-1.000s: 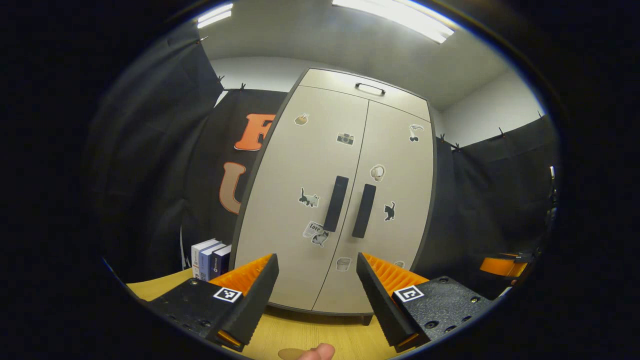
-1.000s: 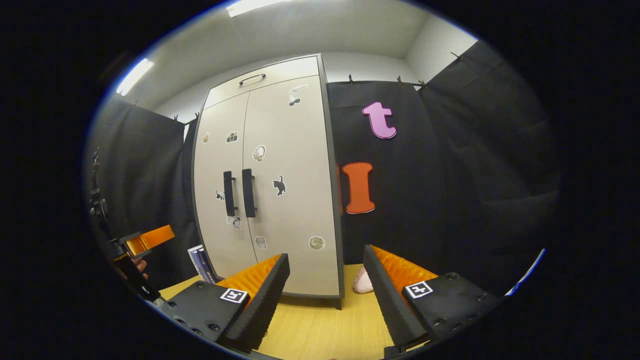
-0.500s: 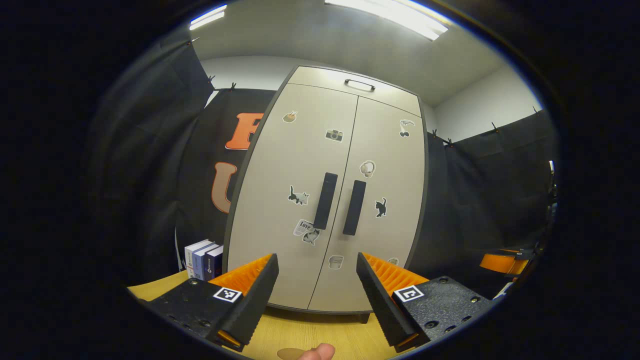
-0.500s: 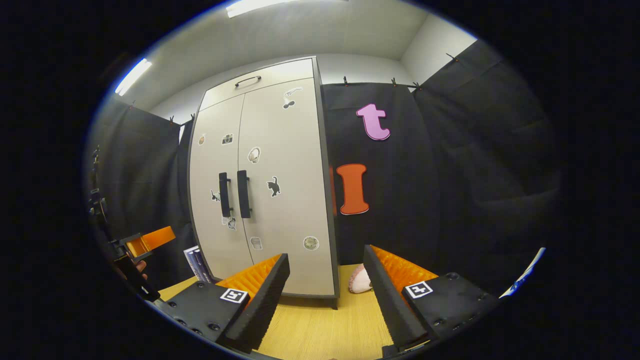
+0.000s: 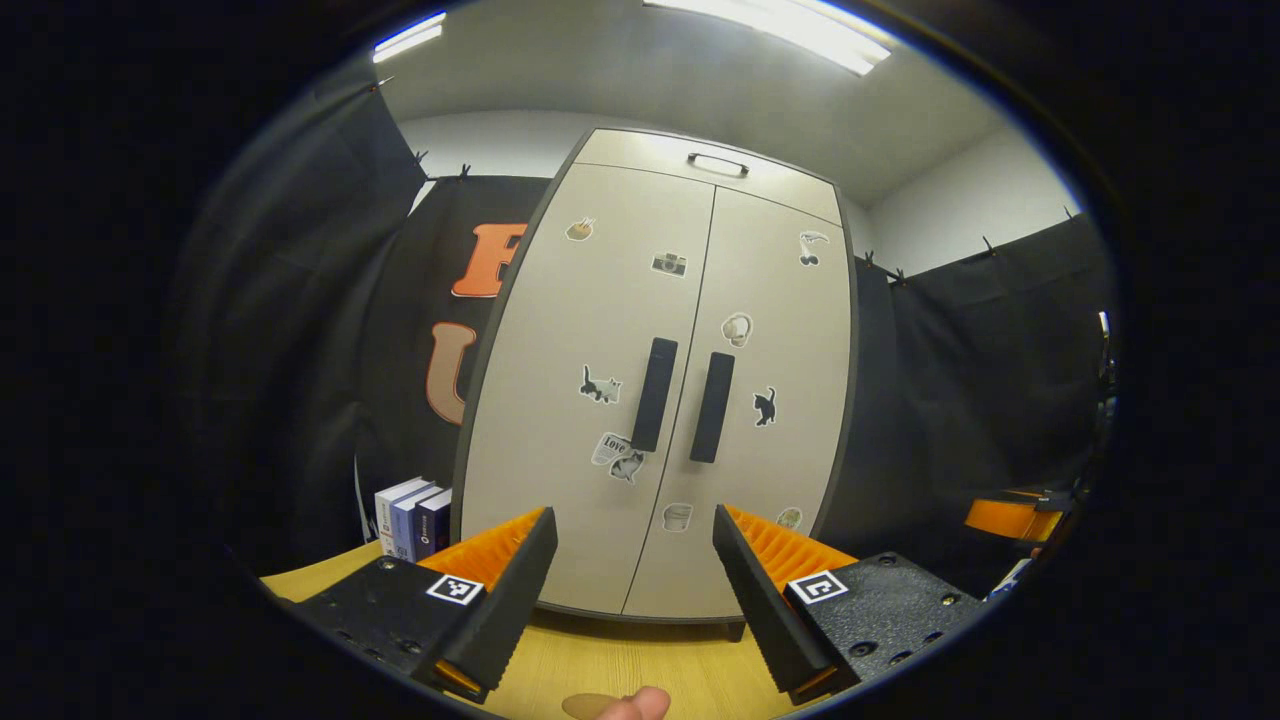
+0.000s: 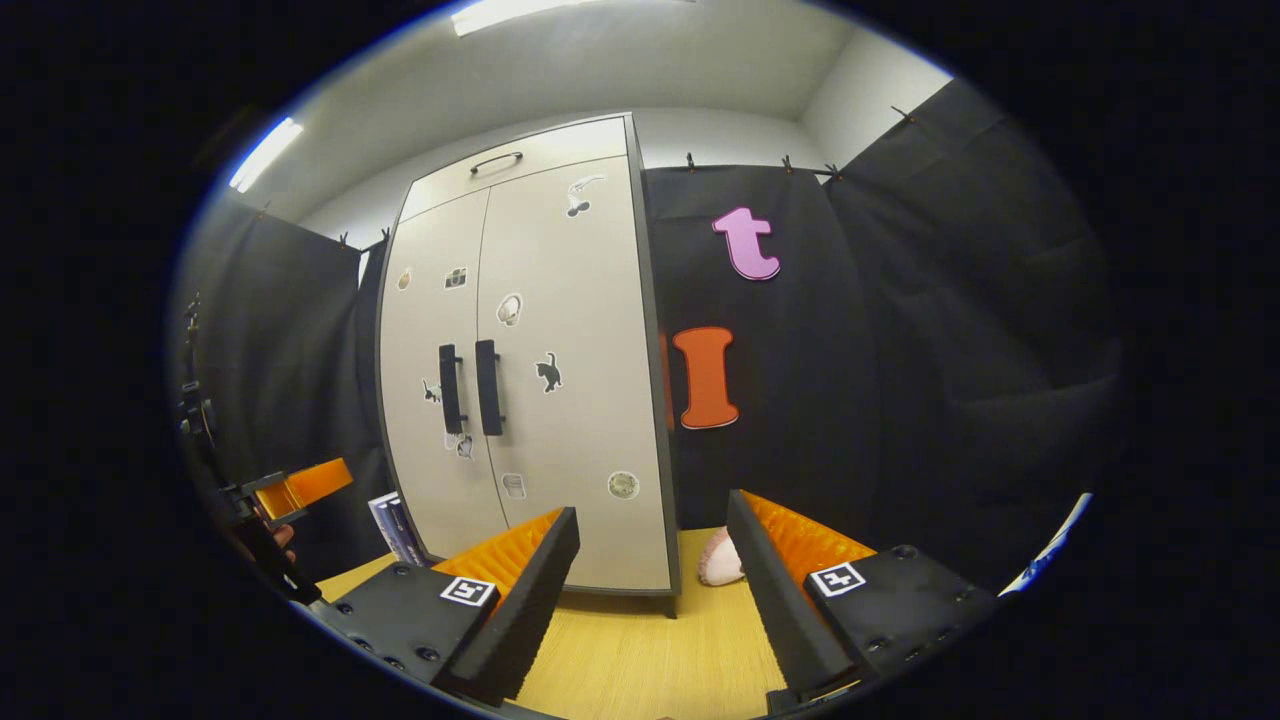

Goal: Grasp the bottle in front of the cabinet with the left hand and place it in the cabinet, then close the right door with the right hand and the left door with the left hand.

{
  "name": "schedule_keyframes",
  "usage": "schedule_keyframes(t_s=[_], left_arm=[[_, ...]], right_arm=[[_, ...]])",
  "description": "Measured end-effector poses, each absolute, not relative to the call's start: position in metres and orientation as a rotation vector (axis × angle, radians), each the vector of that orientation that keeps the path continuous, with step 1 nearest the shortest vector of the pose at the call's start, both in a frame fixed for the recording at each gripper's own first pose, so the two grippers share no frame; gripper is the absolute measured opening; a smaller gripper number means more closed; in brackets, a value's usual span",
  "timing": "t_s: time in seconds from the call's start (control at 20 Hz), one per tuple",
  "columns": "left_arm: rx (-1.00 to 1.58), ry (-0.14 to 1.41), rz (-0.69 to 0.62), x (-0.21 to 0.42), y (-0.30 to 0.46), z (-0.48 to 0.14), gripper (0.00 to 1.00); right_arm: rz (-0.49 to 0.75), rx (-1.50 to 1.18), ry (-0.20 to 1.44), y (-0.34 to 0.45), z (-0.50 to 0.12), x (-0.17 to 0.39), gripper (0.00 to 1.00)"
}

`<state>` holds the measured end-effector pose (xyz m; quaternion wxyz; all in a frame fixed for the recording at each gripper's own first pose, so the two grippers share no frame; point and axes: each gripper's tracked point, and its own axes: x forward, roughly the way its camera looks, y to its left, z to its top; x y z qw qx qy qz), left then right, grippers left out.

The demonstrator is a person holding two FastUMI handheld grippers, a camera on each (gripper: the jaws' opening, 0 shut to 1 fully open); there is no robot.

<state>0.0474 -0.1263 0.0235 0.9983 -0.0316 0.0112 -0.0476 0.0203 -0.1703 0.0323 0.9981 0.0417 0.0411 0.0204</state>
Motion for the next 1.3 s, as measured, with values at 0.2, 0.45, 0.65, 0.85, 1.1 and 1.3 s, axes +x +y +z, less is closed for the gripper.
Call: schedule_keyframes(t_s=[0.2, 0.45, 0.65, 0.85, 1.1, 1.3], left_arm=[[-0.059, 0.016, -0.095, 0.0476, -0.1268, 0.0245, 0.96], [-0.066, 0.027, -0.103, 0.0487, -0.1299, 0.0202, 0.96], [-0.062, 0.026, -0.102, 0.0474, -0.1296, 0.0207, 0.96], [-0.063, 0.025, -0.1, 0.0474, -0.1291, 0.0208, 0.96], [-0.066, 0.027, -0.096, 0.0468, -0.1279, 0.0196, 0.96], [-0.071, 0.025, -0.097, 0.0476, -0.1279, 0.0194, 0.96]], right_arm=[[0.039, 0.087, 0.078, -0.1717, 0.0335, 0.0206, 0.89], [0.029, 0.089, 0.081, -0.1756, 0.0318, 0.0196, 0.89], [0.025, 0.092, 0.079, -0.1778, 0.0322, 0.0189, 0.98], [0.029, 0.096, 0.081, -0.1762, 0.0315, 0.019, 0.98], [0.029, 0.094, 0.082, -0.1763, 0.0316, 0.0182, 0.98], [0.028, 0.094, 0.081, -0.1767, 0.0324, 0.0186, 0.98]])
